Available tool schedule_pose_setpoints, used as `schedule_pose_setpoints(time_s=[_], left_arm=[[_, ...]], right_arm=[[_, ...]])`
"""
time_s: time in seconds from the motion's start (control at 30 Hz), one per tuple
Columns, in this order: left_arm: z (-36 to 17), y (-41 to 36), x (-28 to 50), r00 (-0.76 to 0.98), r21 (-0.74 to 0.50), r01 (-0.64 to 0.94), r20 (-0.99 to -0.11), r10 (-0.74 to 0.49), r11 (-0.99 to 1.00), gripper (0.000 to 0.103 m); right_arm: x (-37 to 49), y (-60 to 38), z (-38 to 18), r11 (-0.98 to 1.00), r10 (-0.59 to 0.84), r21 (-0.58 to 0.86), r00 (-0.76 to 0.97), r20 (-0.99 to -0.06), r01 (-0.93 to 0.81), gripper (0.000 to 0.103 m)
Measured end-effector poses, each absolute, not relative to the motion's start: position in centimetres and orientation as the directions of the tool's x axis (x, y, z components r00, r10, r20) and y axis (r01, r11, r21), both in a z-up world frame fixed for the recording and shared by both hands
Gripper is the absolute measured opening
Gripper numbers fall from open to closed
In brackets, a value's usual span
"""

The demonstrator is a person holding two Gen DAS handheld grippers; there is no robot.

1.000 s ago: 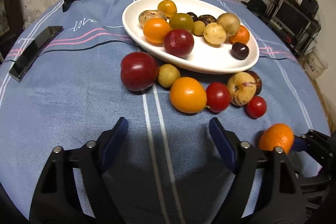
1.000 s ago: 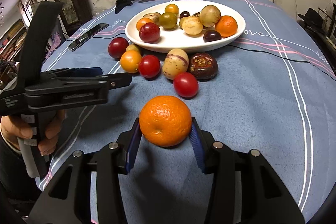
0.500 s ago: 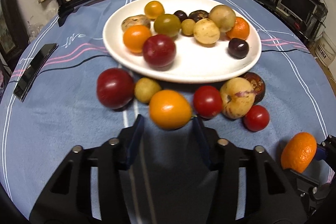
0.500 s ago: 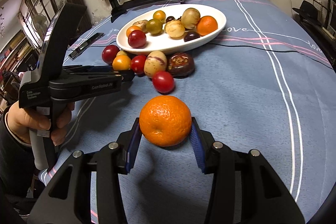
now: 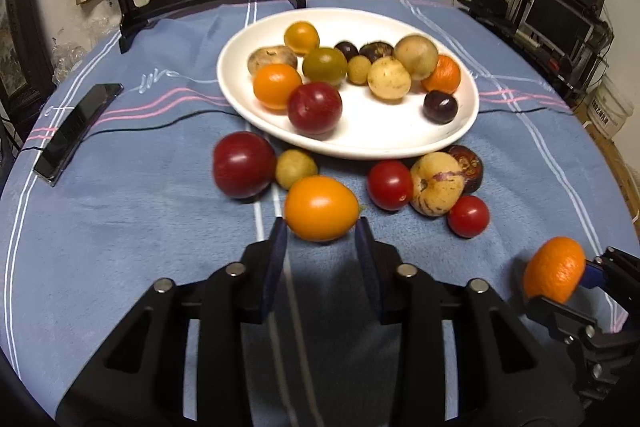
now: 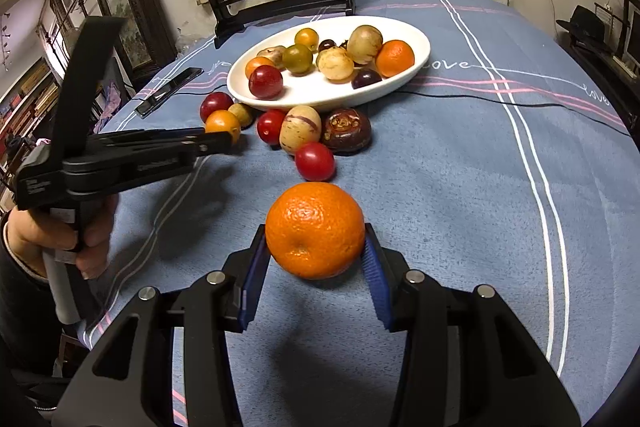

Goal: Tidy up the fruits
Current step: 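Grasp a tangerine with the right tool while the left grasps an orange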

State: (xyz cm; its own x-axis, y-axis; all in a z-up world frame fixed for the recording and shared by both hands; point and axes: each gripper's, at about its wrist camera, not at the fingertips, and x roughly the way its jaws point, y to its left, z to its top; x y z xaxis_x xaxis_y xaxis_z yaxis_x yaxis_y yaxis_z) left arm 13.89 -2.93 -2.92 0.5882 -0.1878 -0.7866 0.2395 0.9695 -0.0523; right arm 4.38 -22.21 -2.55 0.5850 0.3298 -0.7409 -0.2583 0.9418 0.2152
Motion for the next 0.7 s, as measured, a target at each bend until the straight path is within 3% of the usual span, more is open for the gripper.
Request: schedule_pose_setpoints(time_s=[0.2, 0.3, 0.33, 0.47, 0.53, 0.7], left_arm=[[-1.0, -2.7, 12.7, 0.614, -0.059, 0.278, -0.757, -0.225, 0.959, 0.022], [-1.9, -2.7, 13.1, 0.611, -0.048, 0.259, -0.765, -0.202, 0.965, 0.041], [-2.2, -2.7, 13.3, 0.609, -0.047, 0.256, -0.768, -0.198, 0.966, 0.043], [-3.7, -3.1, 14.4, 0.572, -0.051, 0.253, -0.798, -0.192, 0.966, 0.043], [-4.5, -3.3, 15.1, 0.555, -0.055, 0.244, -0.811, -0.186, 0.968, 0.036], [-5.1, -3.9, 16.3, 0.539, -0.071, 0.231, -0.821, -0.189, 0.97, 0.038]], right_arm=[[4.6, -22.3, -1.4, 0.947, 0.313, 0.191, 0.61, -0.727, -0.258, 0.046], [4.7, -22.3, -1.3, 0.946, 0.316, 0.193, 0.613, -0.724, -0.26, 0.046], [4.7, -22.3, -1.4, 0.945, 0.32, 0.196, 0.611, -0.724, -0.263, 0.046], [4.9, -22.3, -1.6, 0.943, 0.325, 0.205, 0.605, -0.727, -0.261, 0.046], [5.0, -22.4, -1.7, 0.942, 0.328, 0.209, 0.604, -0.726, -0.261, 0.046], [5.2, -22.7, -2.0, 0.943, 0.329, 0.217, 0.599, -0.73, -0.254, 0.046]])
